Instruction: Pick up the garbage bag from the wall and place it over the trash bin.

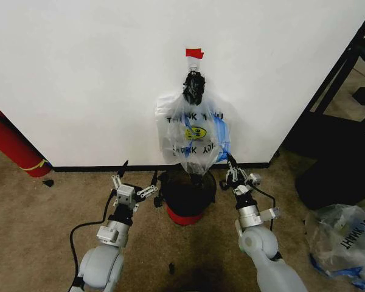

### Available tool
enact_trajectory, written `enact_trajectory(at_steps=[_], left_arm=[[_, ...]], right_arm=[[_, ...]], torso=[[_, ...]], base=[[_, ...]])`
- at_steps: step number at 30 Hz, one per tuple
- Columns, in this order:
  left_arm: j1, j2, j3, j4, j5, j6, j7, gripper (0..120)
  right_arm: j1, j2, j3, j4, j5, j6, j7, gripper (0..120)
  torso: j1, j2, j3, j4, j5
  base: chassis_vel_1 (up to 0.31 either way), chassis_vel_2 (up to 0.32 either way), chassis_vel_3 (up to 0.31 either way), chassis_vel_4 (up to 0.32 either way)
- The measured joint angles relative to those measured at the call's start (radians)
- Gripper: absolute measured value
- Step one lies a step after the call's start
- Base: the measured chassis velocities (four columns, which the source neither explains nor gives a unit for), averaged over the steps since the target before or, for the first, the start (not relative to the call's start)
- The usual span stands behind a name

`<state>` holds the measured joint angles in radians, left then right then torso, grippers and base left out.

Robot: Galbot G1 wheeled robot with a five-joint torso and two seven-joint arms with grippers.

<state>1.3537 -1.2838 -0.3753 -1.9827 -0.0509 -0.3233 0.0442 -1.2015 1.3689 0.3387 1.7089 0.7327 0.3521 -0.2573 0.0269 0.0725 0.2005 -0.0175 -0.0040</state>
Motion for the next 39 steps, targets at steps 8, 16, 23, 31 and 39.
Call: enact_trajectory(at_steps=[8, 16, 23, 31, 39], left_arm=[[-0.141, 0.07, 0.125, 0.059, 0.001, 0.102, 0.01, 100], [-0.37, 0.103, 0.332, 0.191, 0.018, 0.181, -0.03, 100], [-0.496, 0.094, 0.44, 0.255, 0.072, 0.272, -0.088, 94], [-0.624, 0.097, 0.503, 0.366, 0.174, 0.343, -0.119, 84], [-0.651, 0.095, 0.51, 0.41, 0.21, 0.384, -0.147, 60]], right_arm=[[0.009, -0.001, -0.009, -0.004, 0.052, -0.01, -0.018, 0], [-0.004, 0.007, -0.007, -0.009, 0.048, -0.004, -0.031, 0], [-0.014, 0.007, 0.002, -0.009, -0.014, 0.018, -0.039, 0], [-0.015, 0.01, 0.004, -0.004, -0.034, 0.02, -0.038, 0], [-0.018, 0.007, 0.006, -0.008, -0.035, 0.027, -0.037, 0]], torso=[[0.0, 0.0, 0.0, 0.0003, 0.0001], [0.0, 0.0, 0.0, -0.0001, 0.0002], [0.0, 0.0, 0.0, 0.0002, 0.0003], [0.0, 0.0, 0.0, 0.0004, 0.0002], [0.0, 0.0, 0.0, 0.0003, 0.0002]], base=[[0.0, 0.0, 0.0, 0.0], [0.0, 0.0, 0.0, 0.0], [0.0, 0.0, 0.0, 0.0], [0.0, 0.0, 0.0, 0.0], [0.0, 0.0, 0.0, 0.0]])
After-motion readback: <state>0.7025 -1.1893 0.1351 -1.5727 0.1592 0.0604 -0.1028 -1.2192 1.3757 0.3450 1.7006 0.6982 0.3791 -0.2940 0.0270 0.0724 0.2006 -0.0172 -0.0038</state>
